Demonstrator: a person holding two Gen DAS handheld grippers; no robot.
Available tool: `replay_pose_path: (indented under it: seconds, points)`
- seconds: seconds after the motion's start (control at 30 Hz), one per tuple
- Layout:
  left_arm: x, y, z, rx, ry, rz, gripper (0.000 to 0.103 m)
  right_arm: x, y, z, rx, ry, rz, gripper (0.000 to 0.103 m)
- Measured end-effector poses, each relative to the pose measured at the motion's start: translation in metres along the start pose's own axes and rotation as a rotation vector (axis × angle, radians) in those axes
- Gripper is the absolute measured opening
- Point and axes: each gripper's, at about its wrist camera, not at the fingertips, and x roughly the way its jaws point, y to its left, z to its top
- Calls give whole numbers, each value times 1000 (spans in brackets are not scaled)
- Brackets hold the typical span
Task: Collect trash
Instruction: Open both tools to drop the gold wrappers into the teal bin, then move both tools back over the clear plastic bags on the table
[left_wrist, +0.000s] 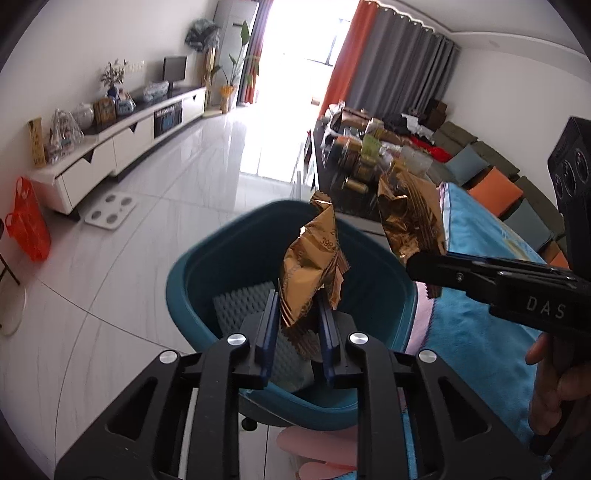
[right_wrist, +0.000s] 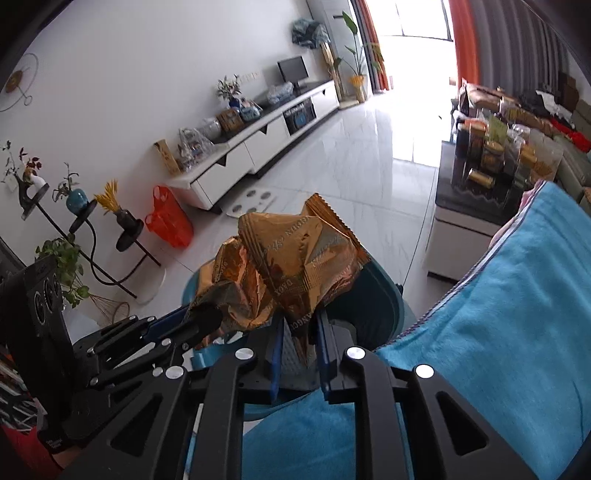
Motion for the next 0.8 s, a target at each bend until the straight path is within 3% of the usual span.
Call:
replay_pose_path:
  seconds: [0.13,0.37,0.57,0.73,0.8]
  points:
    - [14,1,-3,-9,13,9,34,11,0,0,17,24,9,26]
    - [17,10,-6,-25,0,33,45,10,-6,3,40,16,15,36]
    - [-3,12,-5,-27,-49,49,53,-2,-10,1,53,-15,16,43]
    - [-24,16,0,-33,-85,48,57,-17,-12,-2,47,-52,0,52]
    - [-34,14,2,-28,-109,49,63,-27,-11,-6,32,-77,-20,61]
